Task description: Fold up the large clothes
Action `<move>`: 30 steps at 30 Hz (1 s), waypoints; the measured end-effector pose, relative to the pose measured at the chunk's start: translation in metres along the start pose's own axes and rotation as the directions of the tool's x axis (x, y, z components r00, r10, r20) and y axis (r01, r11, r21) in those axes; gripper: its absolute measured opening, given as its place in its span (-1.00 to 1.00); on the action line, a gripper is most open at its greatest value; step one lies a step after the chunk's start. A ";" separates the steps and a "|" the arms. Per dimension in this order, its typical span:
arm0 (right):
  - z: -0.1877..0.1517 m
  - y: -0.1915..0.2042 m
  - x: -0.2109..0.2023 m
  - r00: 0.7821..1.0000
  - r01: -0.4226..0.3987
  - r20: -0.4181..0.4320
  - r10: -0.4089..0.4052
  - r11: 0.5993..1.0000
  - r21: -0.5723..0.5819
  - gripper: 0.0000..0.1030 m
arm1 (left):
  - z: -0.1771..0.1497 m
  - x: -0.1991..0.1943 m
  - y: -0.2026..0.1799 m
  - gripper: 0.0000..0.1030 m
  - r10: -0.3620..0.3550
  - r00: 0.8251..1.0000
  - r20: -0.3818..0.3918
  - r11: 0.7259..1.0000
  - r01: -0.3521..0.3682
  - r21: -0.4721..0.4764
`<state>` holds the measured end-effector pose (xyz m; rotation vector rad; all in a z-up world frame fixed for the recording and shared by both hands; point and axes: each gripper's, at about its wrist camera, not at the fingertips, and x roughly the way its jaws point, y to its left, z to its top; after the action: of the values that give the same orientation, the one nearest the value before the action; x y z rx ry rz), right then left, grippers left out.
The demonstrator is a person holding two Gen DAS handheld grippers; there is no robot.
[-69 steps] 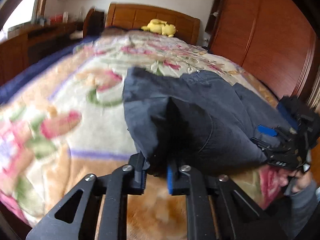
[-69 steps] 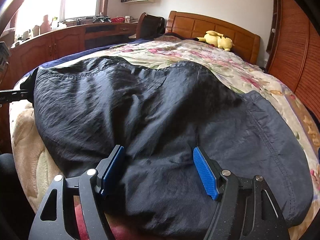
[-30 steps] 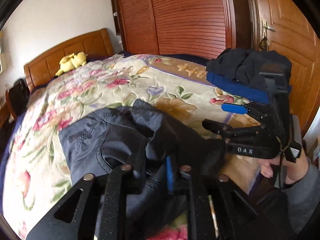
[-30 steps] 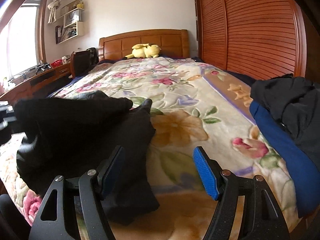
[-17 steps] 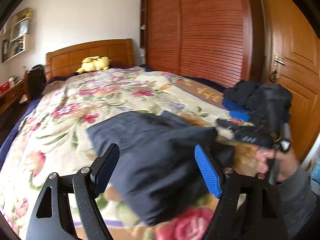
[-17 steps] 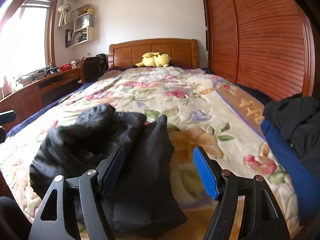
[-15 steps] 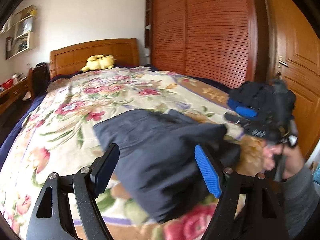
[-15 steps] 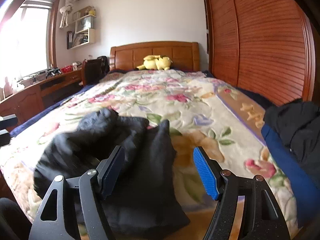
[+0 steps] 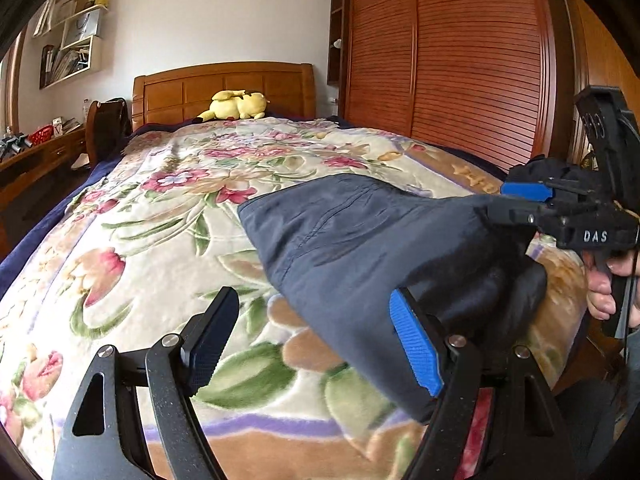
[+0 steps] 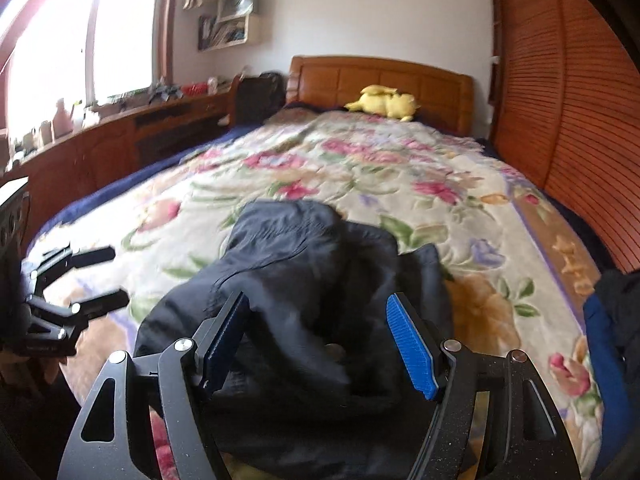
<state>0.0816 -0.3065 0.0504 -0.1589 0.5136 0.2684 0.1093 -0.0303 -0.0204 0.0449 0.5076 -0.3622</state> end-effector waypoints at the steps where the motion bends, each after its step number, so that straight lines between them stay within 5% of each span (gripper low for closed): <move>1: 0.001 0.001 0.003 1.000 0.000 -0.012 0.000 1.000 -0.008 0.42 | -0.002 0.000 0.003 0.53 0.004 1.000 0.002 1.000 -0.004 -0.001; 5: 0.000 0.003 0.013 0.999 0.002 -0.046 -0.003 1.000 -0.025 0.31 | -0.010 0.005 0.015 0.53 0.008 1.000 -0.008 1.000 -0.009 -0.014; 9: 0.000 0.004 0.015 0.998 -0.042 -0.048 0.041 0.999 -0.021 -0.52 | -0.015 0.007 0.021 0.53 0.024 1.000 -0.019 1.000 -0.024 -0.012; 12: 0.001 0.010 0.010 0.999 -0.033 -0.040 0.031 0.998 -0.050 -0.72 | -0.017 0.006 0.022 0.53 0.035 0.999 -0.015 0.999 -0.035 -0.010; 23: 0.002 0.002 -0.048 0.992 0.117 0.064 -0.111 0.987 -0.106 -0.80 | -0.017 0.003 0.017 0.53 -0.005 1.000 -0.004 1.000 0.005 -0.009; 30: -0.047 -0.049 -0.043 0.987 0.152 -0.064 -0.148 0.986 0.067 -0.80 | -0.017 0.006 0.015 0.53 -0.009 1.000 -0.006 1.000 0.009 -0.008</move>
<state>0.0384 -0.3728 0.0357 -0.1349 0.5661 0.0980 0.1114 -0.0155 -0.0391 0.0356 0.5151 -0.3689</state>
